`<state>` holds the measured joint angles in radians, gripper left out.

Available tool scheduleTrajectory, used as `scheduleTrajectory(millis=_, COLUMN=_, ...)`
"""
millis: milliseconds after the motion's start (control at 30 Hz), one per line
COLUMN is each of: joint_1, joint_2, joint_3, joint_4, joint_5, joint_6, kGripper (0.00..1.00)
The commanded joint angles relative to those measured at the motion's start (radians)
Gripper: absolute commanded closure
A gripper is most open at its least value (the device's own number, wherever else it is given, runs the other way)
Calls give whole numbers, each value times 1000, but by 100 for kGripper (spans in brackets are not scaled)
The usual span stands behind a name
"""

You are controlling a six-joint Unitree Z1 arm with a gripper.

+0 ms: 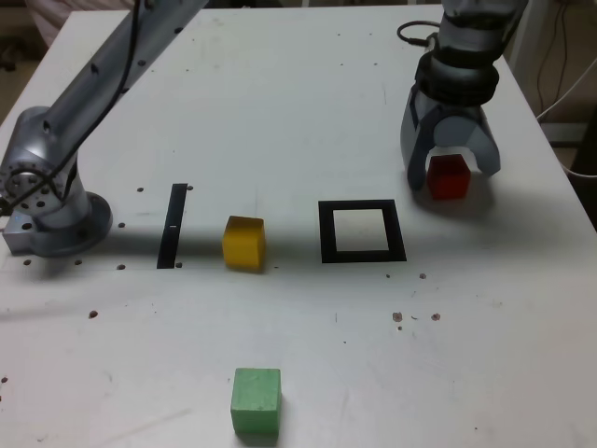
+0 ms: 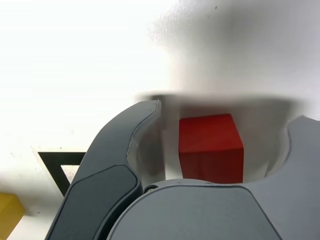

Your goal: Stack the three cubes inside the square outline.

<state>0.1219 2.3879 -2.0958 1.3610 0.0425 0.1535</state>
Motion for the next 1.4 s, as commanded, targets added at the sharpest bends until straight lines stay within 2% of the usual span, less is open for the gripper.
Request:
scheduleTrajectory(millis=0, joint_1=1, joint_2=1, joint_3=1, joint_4=-3, joint_5=-5, joint_6=4, kGripper=33)
scheduleTrajectory(millis=200, joint_1=1, joint_2=1, joint_3=8, joint_4=-3, joint_5=-19, joint_6=8, kGripper=40)
scheduleTrajectory(millis=400, joint_1=-2, joint_2=-2, joint_3=8, joint_4=-10, joint_5=-21, joint_6=9, kGripper=49)
scheduleTrajectory(millis=567, joint_1=-8, joint_2=-3, joint_3=5, joint_4=-8, joint_5=-21, joint_6=24, kGripper=51)
scheduleTrajectory(millis=800, joint_1=-6, joint_2=-33, joint_3=22, joint_4=0, joint_5=-18, joint_6=43, kGripper=61)
scheduleTrajectory(millis=1100, joint_1=10, joint_2=-168, joint_3=151, joint_4=-13, joint_5=-6, joint_6=44, kGripper=61)
scheduleTrajectory(millis=1367, joint_1=8, joint_2=-353, joint_3=386, joint_4=-101, joint_5=7, joint_6=39, kGripper=61)
